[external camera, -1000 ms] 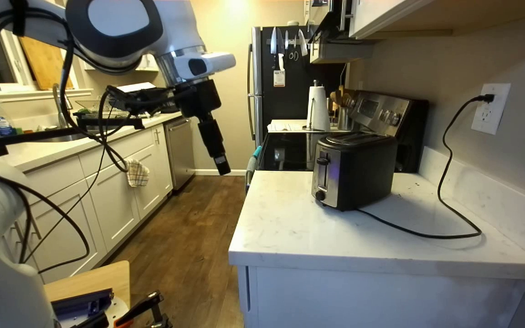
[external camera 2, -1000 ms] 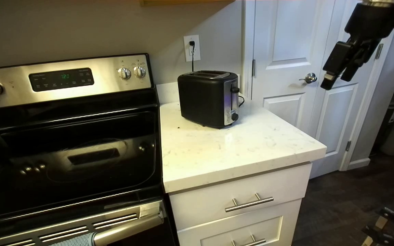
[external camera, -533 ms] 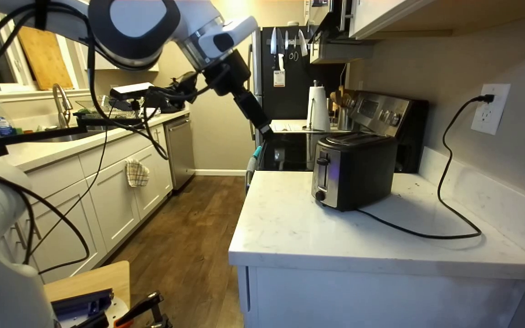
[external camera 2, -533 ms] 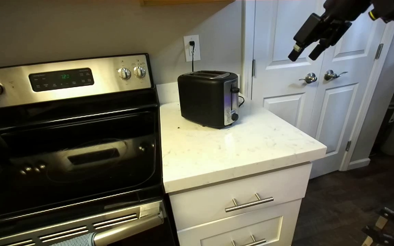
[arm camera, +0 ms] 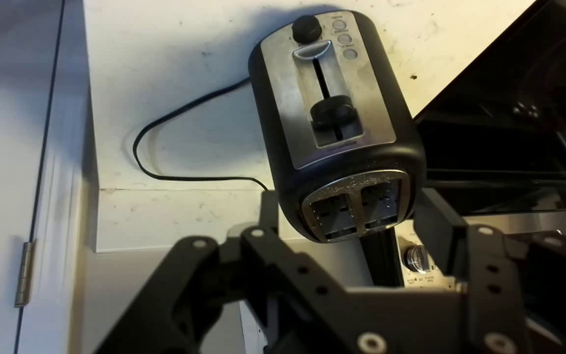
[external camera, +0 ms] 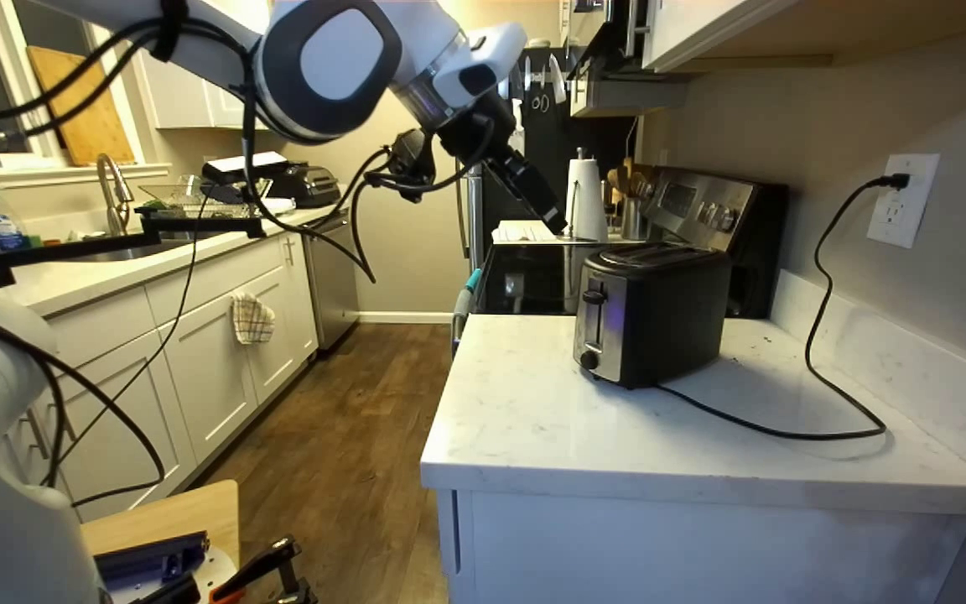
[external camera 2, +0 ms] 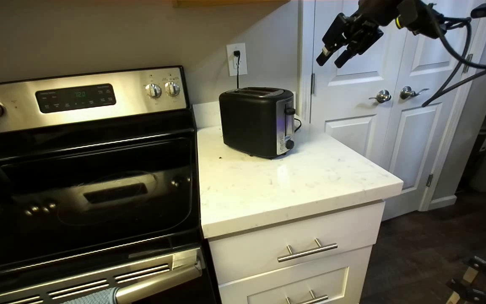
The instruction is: Push down the black knob on side of the toaster
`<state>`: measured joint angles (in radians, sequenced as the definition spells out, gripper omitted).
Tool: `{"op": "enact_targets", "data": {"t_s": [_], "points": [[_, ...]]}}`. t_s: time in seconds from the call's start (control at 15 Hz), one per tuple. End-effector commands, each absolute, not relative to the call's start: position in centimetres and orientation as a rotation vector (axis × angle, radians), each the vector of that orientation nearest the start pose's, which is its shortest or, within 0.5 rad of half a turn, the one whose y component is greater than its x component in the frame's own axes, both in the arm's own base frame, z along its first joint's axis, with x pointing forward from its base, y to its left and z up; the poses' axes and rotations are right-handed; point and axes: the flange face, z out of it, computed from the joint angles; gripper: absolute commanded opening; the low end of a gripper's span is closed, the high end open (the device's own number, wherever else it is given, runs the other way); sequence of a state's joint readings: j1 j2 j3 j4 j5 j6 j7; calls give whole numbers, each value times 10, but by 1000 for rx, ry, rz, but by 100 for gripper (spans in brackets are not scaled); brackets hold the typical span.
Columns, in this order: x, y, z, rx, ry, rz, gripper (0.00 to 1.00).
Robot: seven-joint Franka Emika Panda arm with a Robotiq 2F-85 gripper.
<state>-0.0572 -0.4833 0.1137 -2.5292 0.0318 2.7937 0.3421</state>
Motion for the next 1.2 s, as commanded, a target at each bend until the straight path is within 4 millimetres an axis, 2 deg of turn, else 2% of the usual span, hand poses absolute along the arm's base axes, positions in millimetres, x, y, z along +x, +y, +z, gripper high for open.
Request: {"op": "enact_targets", "data": {"t_s": [0.0, 0.4, 0.73, 1.13], "points": [[472, 32, 519, -2768, 396, -1088, 41], [509, 43, 492, -2776, 378, -1049, 2], [537, 45, 472, -2784, 394, -1007, 0], [547, 44, 449, -2812, 410, -941, 0]]}}
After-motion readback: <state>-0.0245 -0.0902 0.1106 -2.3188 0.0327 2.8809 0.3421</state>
